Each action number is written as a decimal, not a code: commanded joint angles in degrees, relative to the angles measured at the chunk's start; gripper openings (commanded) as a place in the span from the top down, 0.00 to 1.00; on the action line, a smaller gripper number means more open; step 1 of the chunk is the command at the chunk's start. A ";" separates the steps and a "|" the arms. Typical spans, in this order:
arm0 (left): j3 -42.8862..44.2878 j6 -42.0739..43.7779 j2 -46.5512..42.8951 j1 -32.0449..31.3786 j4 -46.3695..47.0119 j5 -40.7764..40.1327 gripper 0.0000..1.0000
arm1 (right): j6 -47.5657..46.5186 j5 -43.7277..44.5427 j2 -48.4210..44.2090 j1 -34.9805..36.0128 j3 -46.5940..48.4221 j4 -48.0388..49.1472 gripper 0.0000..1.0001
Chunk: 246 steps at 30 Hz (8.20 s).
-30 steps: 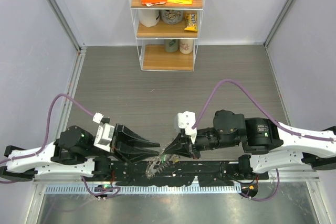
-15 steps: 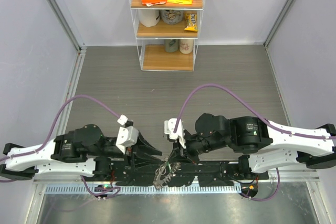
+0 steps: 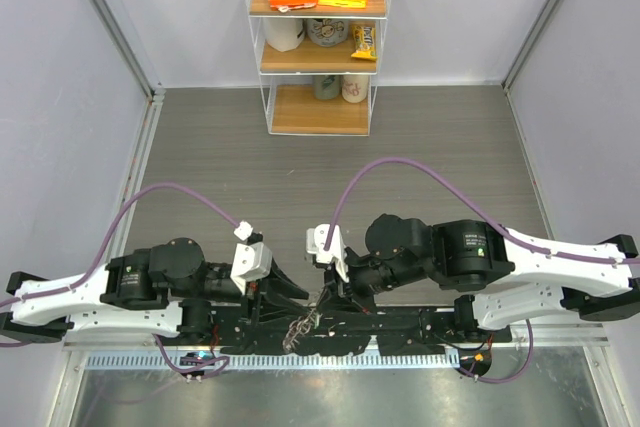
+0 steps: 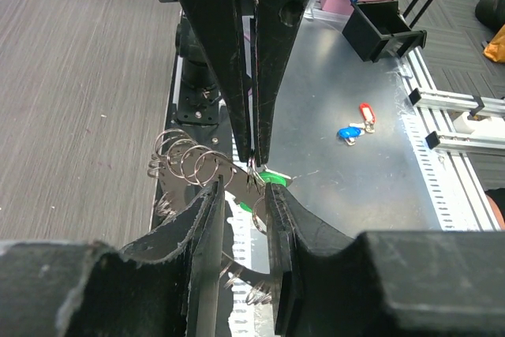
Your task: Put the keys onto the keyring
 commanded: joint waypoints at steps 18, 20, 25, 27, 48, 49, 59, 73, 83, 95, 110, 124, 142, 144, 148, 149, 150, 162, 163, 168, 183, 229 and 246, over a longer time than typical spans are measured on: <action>2.63 0.72 2.04 -0.09 -0.01 1.38 0.88 | -1.27 0.13 2.61 0.11 5.13 1.92 0.95; 2.72 0.81 2.04 -0.09 -0.18 1.03 1.00 | -1.35 0.04 2.70 0.11 5.04 1.83 0.94; 2.54 1.52 1.95 -0.09 0.17 0.68 1.00 | -1.79 -0.14 2.62 0.20 4.34 1.74 0.94; 1.93 1.60 1.69 -0.09 1.39 0.41 1.00 | -1.88 -0.05 2.27 0.11 3.64 2.27 0.94; -4.75 4.07 -4.29 -0.09 18.09 -3.01 1.00 | 2.16 3.82 -9.08 0.11 -8.49 16.33 0.66; -4.93 4.15 -4.47 -0.09 18.71 -3.19 1.00 | 2.25 3.91 -8.99 0.20 -8.49 16.68 0.66; -5.98 4.59 -4.82 -0.09 23.19 -2.75 1.00 | 3.48 6.19 -9.43 0.11 -9.37 18.88 0.67; -7.92 5.30 -7.28 -0.09 29.17 -2.31 1.00 | 2.86 6.02 -10.13 0.11 -11.91 21.16 0.94; -8.09 5.74 -6.31 -0.09 32.25 -1.52 1.00 | 3.48 3.73 -10.75 0.11 -15.44 25.91 0.90; -8.01 5.47 -5.52 -0.09 34.18 -1.00 1.00 | 3.74 3.99 -10.92 0.11 -16.40 27.32 0.88; -7.21 5.74 -4.55 -0.09 33.65 -1.08 1.00 | 3.39 7.15 -13.29 0.11 -16.93 23.63 0.73; -7.74 5.56 -4.29 -0.09 33.83 -1.70 1.00 | -0.74 8.84 -16.64 0.11 -11.58 20.02 0.64; -8.36 5.56 -4.99 -0.09 34.71 -1.17 1.00 | -4.43 5.31 -8.72 0.11 -6.74 20.64 0.60; -8.53 5.65 -5.08 -0.09 34.80 -1.08 1.00 | -4.70 5.84 -8.55 0.11 -6.65 20.81 0.60; -8.88 5.65 -5.61 -0.09 34.88 -1.26 1.00 | -5.22 5.84 -8.72 0.20 -7.09 21.87 0.68; -8.97 5.65 -5.78 0.00 34.88 -1.17 1.00 | -5.57 5.93 -8.46 0.11 -6.83 21.78 0.76; -9.06 5.65 -5.70 -0.09 34.88 -1.26 1.00 | -5.75 5.93 -8.37 0.11 -6.74 21.69 0.80; -8.62 5.56 -5.61 -0.09 31.47 -2.13 1.00 | -7.24 6.19 -8.99 0.11 -6.56 19.33 0.94; -8.36 5.39 -5.52 -0.09 29.98 -2.83 1.00 | -7.24 6.28 -8.90 0.11 -6.21 18.36 0.95; -8.27 3.81 -4.47 -0.09 24.96 -6.52 0.87 | -8.48 8.74 -5.21 0.20 -1.30 6.15 0.94; -13.36 1.08 -11.49 -0.09 14.59 -19.80 0.66 | -8.30 22.89 2.08 0.11 9.17 -21.36 0.95; -21.28 1.34 -14.76 -0.09 14.23 -27.36 0.61 | -6.12 18.13 42.42 -40.04 5.74 7.45 0.94; -18.21 2.83 -8.77 -0.09 13.62 -31.66 0.52 | -1.45 23.51 27.52 -44.27 -2.68 16.06 0.23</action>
